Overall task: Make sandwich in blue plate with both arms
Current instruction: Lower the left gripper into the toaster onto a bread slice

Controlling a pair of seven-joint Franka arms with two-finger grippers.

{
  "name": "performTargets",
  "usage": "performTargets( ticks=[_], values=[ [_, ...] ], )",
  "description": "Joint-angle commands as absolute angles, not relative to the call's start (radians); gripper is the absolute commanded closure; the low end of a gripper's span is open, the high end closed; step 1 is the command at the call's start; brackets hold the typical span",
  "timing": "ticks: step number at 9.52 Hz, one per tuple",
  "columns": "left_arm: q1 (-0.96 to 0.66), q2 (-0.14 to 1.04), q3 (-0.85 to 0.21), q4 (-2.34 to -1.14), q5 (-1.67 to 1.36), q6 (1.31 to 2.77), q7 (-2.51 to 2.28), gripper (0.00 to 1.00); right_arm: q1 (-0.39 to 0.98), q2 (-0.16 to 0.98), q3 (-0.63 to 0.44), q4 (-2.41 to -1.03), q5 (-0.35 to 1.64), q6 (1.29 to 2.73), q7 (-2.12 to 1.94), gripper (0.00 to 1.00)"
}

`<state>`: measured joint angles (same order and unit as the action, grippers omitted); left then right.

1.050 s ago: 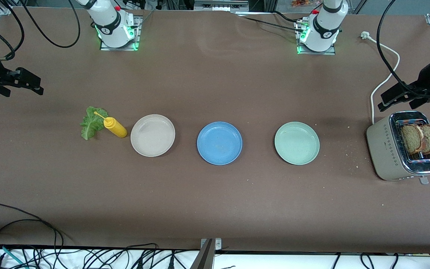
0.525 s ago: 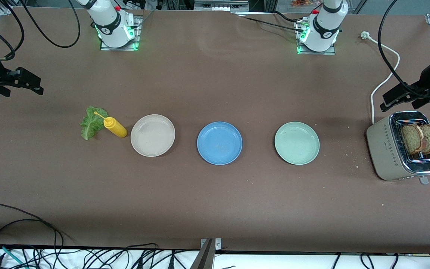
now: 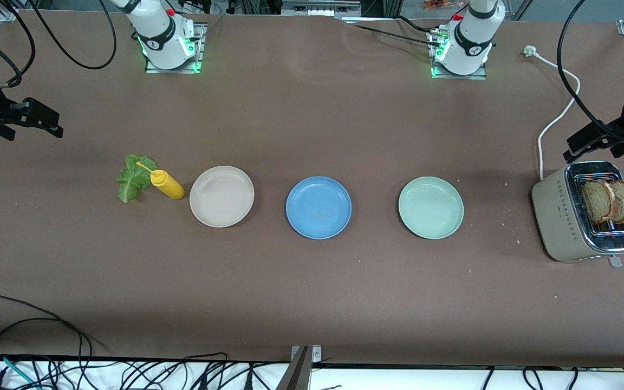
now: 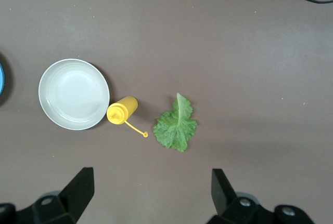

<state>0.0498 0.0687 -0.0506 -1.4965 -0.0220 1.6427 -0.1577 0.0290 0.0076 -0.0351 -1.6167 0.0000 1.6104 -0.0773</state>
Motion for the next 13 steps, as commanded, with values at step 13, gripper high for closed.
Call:
performTargets(
  ticks=[13],
  values=[
    [0.052,0.071,-0.048,-1.485,-0.002,1.611,-0.141,0.00,0.029,-0.003,-0.032,-1.624,0.008,1.605,-0.063,0.00]
  ],
)
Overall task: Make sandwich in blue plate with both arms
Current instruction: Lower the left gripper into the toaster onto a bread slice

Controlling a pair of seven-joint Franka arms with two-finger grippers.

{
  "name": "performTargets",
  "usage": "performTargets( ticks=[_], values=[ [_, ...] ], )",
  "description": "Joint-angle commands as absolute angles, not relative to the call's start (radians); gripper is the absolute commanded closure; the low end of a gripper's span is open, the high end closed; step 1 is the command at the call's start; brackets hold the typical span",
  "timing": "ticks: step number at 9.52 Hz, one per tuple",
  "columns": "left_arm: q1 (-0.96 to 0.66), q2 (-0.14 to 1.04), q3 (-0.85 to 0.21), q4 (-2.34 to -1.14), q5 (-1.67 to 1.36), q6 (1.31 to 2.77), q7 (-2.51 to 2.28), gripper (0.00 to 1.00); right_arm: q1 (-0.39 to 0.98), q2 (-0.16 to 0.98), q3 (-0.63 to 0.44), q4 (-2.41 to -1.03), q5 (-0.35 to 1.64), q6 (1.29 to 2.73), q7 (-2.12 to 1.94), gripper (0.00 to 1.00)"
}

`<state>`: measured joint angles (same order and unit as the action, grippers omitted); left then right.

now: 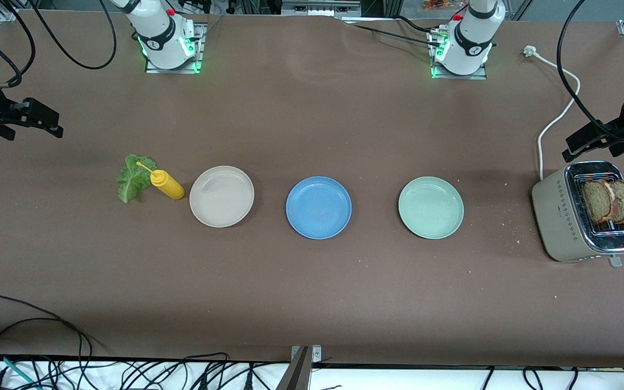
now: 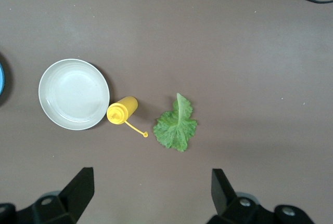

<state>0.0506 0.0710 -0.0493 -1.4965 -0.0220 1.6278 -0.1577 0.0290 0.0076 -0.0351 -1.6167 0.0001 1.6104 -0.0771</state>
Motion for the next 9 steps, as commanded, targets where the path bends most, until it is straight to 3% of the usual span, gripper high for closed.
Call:
performTargets(
  ticks=[1,6,9],
  values=[
    [0.054,0.071,-0.045,-1.485,-0.002,1.611,-0.141,0.00,0.029,-0.003,-0.032,-1.624,0.008,1.605,-0.063,0.00],
    [0.132,0.092,-0.044,-1.489,0.049,1.612,-0.123,0.00,0.029,-0.003,-0.032,-1.624,0.009,1.605,-0.061,0.00],
    [0.247,0.179,-0.044,-1.482,0.046,1.623,0.043,0.00,0.029,-0.003,-0.032,-1.626,0.009,1.605,-0.061,0.00]
  ],
)
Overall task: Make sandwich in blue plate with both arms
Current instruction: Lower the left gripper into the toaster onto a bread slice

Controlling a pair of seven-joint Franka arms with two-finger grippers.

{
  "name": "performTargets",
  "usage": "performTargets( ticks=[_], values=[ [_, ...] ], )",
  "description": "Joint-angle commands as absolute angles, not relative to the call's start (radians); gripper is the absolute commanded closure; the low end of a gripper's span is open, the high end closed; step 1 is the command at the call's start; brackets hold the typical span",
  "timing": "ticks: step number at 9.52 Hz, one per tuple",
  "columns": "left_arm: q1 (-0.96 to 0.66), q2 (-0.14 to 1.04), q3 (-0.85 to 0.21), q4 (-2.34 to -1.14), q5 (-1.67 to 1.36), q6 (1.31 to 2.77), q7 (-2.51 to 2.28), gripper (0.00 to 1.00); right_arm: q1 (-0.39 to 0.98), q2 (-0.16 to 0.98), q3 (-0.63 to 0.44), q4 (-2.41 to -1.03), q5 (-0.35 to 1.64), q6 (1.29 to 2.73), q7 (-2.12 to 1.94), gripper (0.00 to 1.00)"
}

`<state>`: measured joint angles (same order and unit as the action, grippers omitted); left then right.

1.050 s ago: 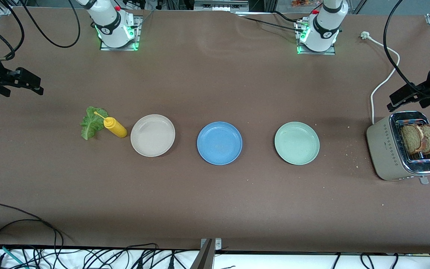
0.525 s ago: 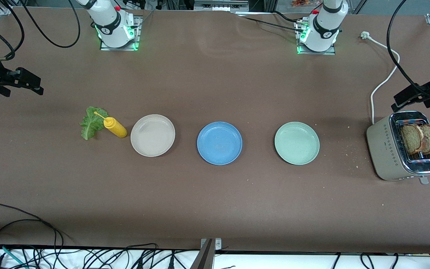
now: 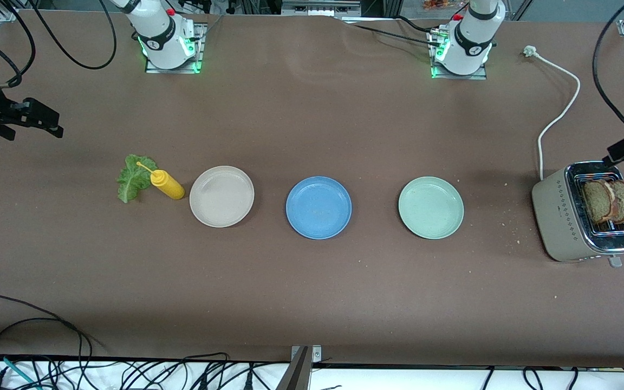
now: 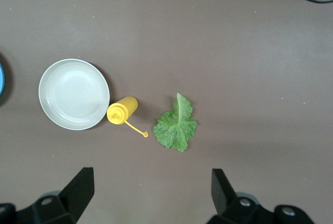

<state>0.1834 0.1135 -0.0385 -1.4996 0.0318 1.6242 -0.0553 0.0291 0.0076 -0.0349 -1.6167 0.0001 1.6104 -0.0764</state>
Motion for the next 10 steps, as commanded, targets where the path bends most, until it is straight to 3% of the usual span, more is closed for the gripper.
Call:
performTargets(
  ticks=[1,3,10],
  values=[
    [0.259,0.217,-0.044,-1.479,0.046,1.649,0.061,0.00,0.029,-0.003,-0.032,-1.626,0.009,1.605,-0.061,0.00],
    [0.308,0.280,-0.044,-1.480,0.049,1.732,0.083,0.00,0.029,-0.003,-0.032,-1.626,0.009,1.605,-0.061,0.00],
    [0.385,0.429,-0.048,-1.486,0.048,1.776,0.153,0.00,0.029,-0.003,-0.032,-1.625,0.009,1.605,-0.061,0.00]
  ],
)
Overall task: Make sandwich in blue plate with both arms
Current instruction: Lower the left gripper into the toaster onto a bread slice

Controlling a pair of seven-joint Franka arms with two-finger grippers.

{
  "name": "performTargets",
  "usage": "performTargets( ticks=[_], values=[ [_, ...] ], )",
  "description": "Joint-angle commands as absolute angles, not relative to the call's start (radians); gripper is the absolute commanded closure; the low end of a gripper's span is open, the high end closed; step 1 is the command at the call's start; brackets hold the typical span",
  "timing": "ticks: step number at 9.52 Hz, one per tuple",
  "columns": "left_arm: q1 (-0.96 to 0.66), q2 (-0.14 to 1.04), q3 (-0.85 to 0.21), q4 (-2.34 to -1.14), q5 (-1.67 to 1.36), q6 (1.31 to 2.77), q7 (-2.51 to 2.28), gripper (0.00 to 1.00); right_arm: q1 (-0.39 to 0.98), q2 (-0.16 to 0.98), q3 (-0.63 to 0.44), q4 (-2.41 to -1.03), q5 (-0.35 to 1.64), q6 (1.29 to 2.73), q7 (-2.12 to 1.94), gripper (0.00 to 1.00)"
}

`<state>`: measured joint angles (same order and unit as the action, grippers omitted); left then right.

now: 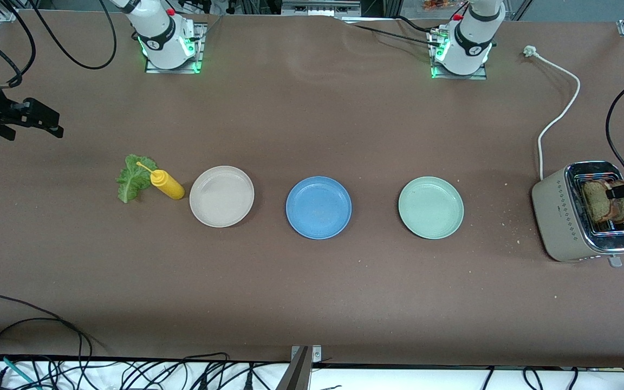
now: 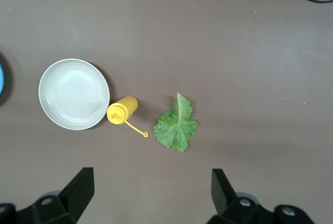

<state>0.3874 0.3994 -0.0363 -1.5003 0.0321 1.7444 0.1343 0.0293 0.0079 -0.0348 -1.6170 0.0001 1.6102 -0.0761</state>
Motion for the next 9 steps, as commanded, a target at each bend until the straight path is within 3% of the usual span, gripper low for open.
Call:
performTargets(
  ticks=[1,7,8,9],
  values=[
    [0.380,0.442,-0.048,-1.483,0.046,1.781,0.153,0.00,0.029,-0.003,-0.032,-1.626,0.009,1.605,-0.061,0.00],
    [0.377,0.483,-0.051,-1.491,0.051,1.804,0.155,0.09,0.029,-0.003,-0.032,-1.624,0.009,1.605,-0.061,0.00],
    [0.377,0.492,-0.051,-1.491,0.051,1.804,0.155,0.14,0.029,-0.003,-0.032,-1.624,0.009,1.605,-0.061,0.00],
    [0.377,0.497,-0.051,-1.491,0.051,1.804,0.153,0.34,0.029,-0.003,-0.032,-1.624,0.009,1.605,-0.061,0.00]
  ],
)
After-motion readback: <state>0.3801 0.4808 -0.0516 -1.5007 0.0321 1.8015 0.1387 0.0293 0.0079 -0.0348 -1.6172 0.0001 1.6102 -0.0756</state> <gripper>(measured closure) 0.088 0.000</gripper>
